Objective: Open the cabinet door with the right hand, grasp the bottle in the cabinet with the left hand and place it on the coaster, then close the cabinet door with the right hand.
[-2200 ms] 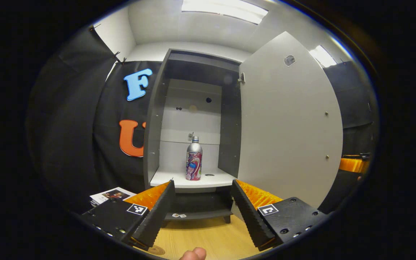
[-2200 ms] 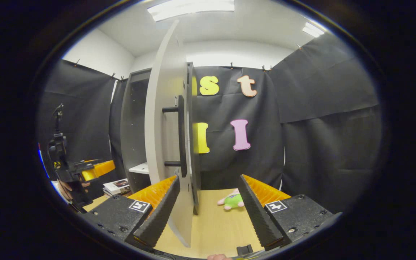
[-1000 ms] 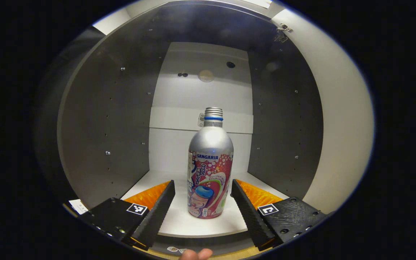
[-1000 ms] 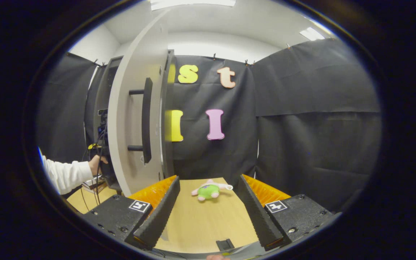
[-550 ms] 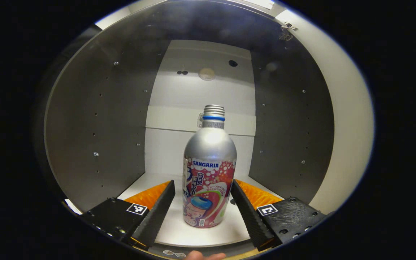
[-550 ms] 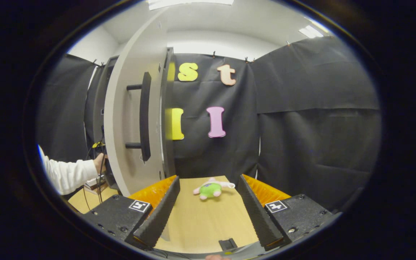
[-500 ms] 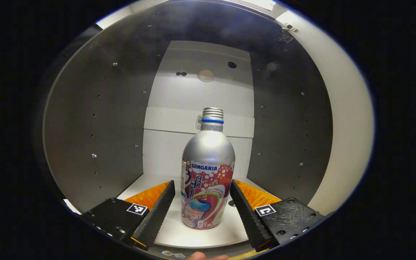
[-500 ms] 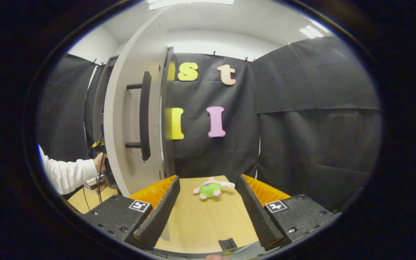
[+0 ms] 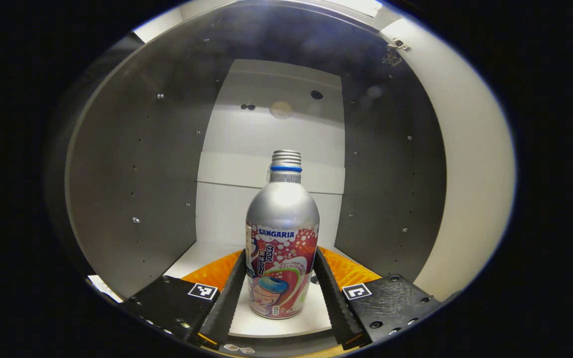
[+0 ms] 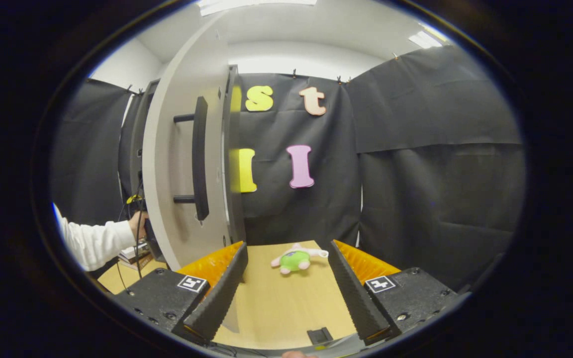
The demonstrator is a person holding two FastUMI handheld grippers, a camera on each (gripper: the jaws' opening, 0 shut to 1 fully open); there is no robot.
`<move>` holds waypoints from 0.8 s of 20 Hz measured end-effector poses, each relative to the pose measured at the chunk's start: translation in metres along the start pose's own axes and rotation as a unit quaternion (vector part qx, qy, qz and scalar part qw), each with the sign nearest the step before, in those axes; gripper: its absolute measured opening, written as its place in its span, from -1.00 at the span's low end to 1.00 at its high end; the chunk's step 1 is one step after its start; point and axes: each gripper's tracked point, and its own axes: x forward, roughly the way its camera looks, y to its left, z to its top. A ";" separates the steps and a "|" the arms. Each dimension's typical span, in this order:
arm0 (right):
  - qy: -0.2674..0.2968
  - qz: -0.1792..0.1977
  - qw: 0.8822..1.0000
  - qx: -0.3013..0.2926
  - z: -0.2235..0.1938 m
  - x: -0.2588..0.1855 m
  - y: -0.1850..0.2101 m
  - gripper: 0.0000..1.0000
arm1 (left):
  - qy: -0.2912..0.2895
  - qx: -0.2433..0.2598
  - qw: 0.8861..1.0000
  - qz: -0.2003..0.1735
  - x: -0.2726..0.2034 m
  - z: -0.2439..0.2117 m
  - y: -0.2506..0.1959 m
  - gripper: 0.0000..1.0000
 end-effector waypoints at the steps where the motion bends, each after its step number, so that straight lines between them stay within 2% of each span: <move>1: -0.002 0.002 1.000 -0.002 0.001 0.001 0.000 1.00 | -0.006 -0.003 1.000 -0.007 -0.009 0.005 -0.002 0.52; 5: 0.001 0.016 1.000 -0.011 -0.002 -0.003 0.003 1.00 | -0.025 -0.004 0.999 -0.024 -0.048 0.023 -0.003 0.52; 11: -0.012 0.037 0.999 -0.009 0.001 -0.002 0.013 1.00 | -0.039 0.003 0.999 -0.027 -0.130 0.029 0.012 0.51; 13: -0.008 0.046 0.999 -0.021 0.000 -0.004 0.014 1.00 | -0.046 0.016 0.999 -0.009 -0.160 0.021 0.029 0.51; 16: -0.014 0.059 0.998 -0.034 0.004 -0.006 0.016 1.00 | -0.061 0.037 0.996 0.043 -0.210 0.005 0.062 0.51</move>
